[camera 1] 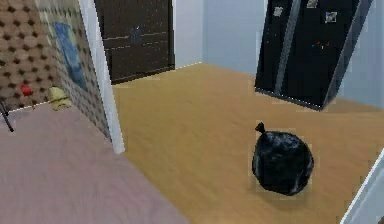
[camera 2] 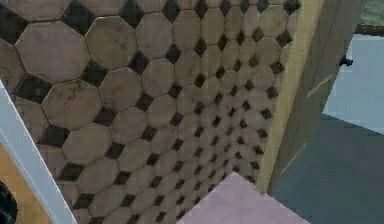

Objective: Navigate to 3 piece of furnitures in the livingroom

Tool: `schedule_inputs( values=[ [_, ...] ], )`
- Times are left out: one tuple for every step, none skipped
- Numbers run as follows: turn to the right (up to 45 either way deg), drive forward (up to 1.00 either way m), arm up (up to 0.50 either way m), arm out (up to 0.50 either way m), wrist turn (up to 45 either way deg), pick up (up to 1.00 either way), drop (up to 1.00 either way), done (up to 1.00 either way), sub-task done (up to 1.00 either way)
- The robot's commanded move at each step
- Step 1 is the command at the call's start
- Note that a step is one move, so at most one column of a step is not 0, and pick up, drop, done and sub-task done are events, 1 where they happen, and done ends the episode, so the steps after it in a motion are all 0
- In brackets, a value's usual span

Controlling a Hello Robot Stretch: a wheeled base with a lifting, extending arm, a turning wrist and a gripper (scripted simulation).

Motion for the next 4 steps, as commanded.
schedule_inputs(
  values=[
    [-42.0,0.00,0.00,0.00,0.0,0.00,0.00,0.00,0.00],
    [0.0,0.45,0.00,0.00,0.0,0.00,0.00,0.00,0.00],
    [0.0,1.00,0.00,0.00,0.0,0.00,0.00,0.00,0.00],
    [0.0,0.80,0.00,0.00,0.0,0.00,0.00,0.00,0.00]
  ],
)
